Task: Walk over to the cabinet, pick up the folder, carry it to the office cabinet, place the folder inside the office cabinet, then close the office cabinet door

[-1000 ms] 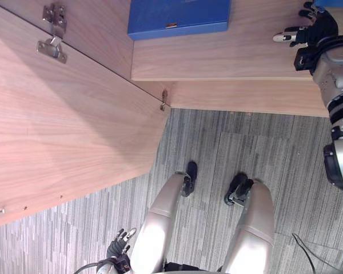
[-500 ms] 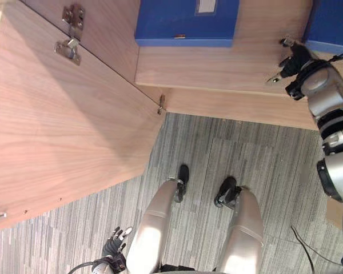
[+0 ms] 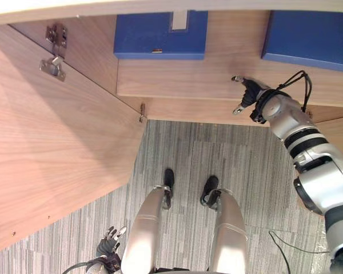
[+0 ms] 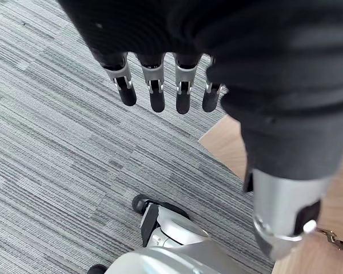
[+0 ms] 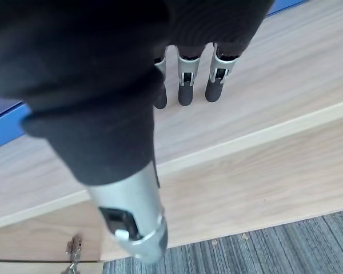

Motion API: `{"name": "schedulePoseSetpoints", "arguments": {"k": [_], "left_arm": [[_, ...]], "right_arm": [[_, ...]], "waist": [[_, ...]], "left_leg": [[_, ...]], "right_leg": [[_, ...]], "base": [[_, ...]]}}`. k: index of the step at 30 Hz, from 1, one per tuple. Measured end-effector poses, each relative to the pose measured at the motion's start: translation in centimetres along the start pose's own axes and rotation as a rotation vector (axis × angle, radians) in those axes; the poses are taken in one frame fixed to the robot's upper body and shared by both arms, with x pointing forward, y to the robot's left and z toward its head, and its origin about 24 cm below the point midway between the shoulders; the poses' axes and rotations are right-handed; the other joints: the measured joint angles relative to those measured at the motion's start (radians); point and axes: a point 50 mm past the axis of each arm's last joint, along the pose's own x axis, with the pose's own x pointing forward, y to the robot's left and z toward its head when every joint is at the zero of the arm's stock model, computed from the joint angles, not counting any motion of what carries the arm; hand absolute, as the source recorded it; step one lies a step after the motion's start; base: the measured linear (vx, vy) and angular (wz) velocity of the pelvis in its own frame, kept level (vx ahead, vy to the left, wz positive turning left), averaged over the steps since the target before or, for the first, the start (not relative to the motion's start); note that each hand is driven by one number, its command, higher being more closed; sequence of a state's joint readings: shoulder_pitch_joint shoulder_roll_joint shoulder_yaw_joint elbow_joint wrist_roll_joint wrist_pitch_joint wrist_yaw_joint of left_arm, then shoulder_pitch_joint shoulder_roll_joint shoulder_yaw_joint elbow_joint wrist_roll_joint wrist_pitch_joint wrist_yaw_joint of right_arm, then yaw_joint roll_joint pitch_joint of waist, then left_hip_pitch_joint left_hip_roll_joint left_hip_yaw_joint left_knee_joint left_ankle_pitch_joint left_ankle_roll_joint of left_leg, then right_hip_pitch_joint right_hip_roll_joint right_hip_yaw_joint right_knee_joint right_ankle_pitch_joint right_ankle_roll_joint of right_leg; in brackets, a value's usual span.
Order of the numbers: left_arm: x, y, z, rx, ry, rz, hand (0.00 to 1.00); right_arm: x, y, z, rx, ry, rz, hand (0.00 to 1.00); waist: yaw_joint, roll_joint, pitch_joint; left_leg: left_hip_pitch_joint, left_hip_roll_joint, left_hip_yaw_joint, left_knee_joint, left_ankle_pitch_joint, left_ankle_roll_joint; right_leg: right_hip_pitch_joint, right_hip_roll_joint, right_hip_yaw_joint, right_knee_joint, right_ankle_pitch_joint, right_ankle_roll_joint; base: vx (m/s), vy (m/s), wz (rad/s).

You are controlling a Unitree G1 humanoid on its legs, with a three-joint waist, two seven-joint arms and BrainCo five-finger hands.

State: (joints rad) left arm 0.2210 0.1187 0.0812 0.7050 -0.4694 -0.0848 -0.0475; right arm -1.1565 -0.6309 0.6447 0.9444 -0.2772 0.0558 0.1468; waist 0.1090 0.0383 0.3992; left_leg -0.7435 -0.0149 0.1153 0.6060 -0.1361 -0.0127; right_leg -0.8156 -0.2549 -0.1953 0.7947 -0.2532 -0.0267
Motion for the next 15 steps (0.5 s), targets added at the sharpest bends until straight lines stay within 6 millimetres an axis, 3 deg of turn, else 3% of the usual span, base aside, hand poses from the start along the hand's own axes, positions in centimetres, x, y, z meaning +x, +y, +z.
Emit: {"name": "schedulePoseSetpoints", "arguments": {"k": [5, 10, 13, 15], "left_arm": [[0.1, 0.1, -0.1, -0.006, 0.006, 0.007, 0.00], [0.5, 0.1, -0.3, -0.080, 0.013, 0.053, 0.00], [0.9, -0.2, 0.1, -0.099, -0.002, 0.078, 0.00], [0.8, 0.0, -0.3, -0.111, 0.012, 0.109, 0.00]], "right_arm": [[0.5, 2.2, 1.9, 0.004, -0.048, 0.049, 0.00], [0.6, 8.2, 3.4, 0.079, -0.053, 0.194, 0.00], [-0.6, 14.4, 2.3, 0.243, 0.032, 0.328, 0.00], [-3.0, 20.7, 1.8, 0.389, 0.105, 0.460, 0.00]], "waist": [[0.000, -0.001, 0.000], [-0.005, -0.001, -0.002], [0.000, -0.002, -0.002], [0.002, -0.005, -0.016]], "left_leg": [[0.035, 0.038, 0.011, -0.033, 0.008, -0.008], [0.141, 0.088, 0.039, -0.081, 0.011, -0.010], [0.222, 0.121, 0.052, -0.086, 0.000, -0.018], [0.305, 0.146, 0.064, -0.091, -0.019, -0.025]], "right_leg": [[0.041, 0.049, -0.001, -0.072, 0.037, -0.008], [0.160, 0.112, 0.000, -0.188, 0.083, -0.010], [0.259, 0.150, -0.001, -0.249, 0.099, -0.010], [0.349, 0.179, 0.005, -0.287, 0.101, -0.009]], "base": [[0.01, -0.041, -0.22], [0.06, -0.023, -0.31], [0.05, -0.025, -0.23], [0.04, -0.027, -0.26]]}}
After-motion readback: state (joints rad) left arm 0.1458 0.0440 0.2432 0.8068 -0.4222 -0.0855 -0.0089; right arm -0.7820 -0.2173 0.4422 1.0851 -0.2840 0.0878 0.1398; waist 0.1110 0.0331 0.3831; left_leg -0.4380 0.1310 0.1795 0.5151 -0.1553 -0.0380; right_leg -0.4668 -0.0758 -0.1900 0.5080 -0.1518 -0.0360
